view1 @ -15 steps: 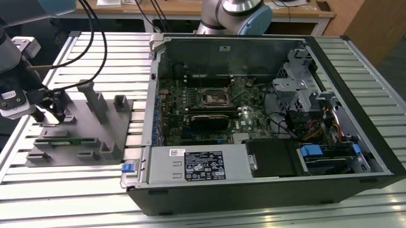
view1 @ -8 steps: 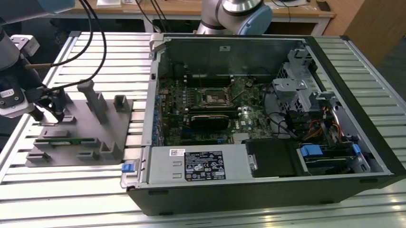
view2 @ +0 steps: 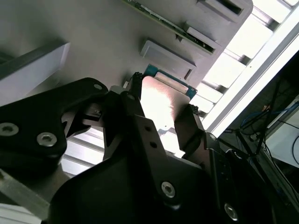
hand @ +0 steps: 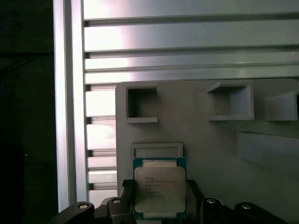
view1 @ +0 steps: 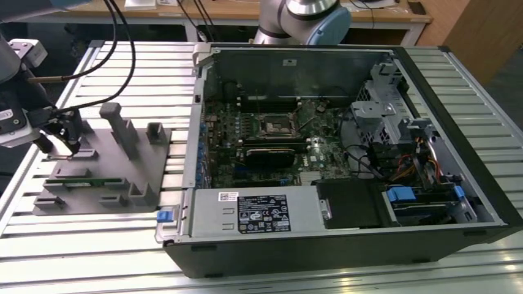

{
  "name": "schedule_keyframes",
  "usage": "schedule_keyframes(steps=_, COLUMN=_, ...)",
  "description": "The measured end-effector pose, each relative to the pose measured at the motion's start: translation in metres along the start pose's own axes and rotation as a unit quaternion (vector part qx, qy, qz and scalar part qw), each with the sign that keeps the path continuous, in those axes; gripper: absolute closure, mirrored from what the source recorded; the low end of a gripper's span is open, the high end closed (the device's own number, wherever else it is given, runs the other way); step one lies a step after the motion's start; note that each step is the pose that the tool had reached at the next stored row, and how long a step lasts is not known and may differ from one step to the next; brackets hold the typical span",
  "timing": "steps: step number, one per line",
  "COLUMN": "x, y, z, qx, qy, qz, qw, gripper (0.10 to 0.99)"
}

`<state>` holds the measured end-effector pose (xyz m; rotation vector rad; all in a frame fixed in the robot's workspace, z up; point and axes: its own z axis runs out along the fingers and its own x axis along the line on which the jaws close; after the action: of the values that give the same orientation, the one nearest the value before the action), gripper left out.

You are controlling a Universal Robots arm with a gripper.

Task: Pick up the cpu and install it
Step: 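Pick up the cpu and move it towards the insertion slot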

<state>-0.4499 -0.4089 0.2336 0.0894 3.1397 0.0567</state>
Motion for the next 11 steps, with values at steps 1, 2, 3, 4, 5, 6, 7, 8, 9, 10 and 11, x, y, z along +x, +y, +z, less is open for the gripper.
schedule_keyframes(steps=1, x=0.0000, y=0.0000, z=-0.0010, qx=0.0000, qy=0.0000, qz=0.000, qw=1.0000, gripper=0.553)
schedule_keyframes(steps=2, x=0.0000, y=0.0001, z=-0.0019, qx=0.0000, qy=0.0000, qz=0.000, qw=1.0000, gripper=0.553)
schedule_keyframes(steps=3, x=0.0000, y=0.0001, z=-0.0029, qx=0.0000, qy=0.0000, qz=0.000, qw=1.0000, gripper=0.553)
schedule_keyframes(steps=4, x=0.0000, y=0.0002, z=-0.0038, qx=0.0000, qy=-0.0001, qz=0.000, qw=1.0000, gripper=0.553)
schedule_keyframes(steps=5, x=0.0000, y=0.0002, z=-0.0048, qx=0.0000, qy=0.0000, qz=0.000, qw=1.0000, gripper=0.553)
schedule_keyframes(steps=6, x=0.0000, y=0.0002, z=-0.0056, qx=0.0000, qy=-0.0001, qz=0.000, qw=1.0000, gripper=0.553)
schedule_keyframes(steps=7, x=0.0000, y=0.0003, z=-0.0066, qx=0.0000, qy=0.0000, qz=0.000, qw=1.0000, gripper=0.553)
schedule_keyframes(steps=8, x=0.0000, y=0.0003, z=-0.0076, qx=0.0000, qy=0.0000, qz=0.000, qw=1.0000, gripper=0.553)
schedule_keyframes(steps=9, x=0.0000, y=0.0003, z=-0.0085, qx=0.0000, qy=-0.0001, qz=0.000, qw=1.0000, gripper=0.553)
schedule_keyframes(steps=10, x=0.0000, y=0.0004, z=-0.0096, qx=0.0000, qy=0.0000, qz=0.000, qw=1.0000, gripper=0.553)
schedule_keyframes(steps=11, x=0.0000, y=0.0004, z=-0.0104, qx=0.0000, qy=-0.0001, qz=0.000, qw=1.0000, gripper=0.553)
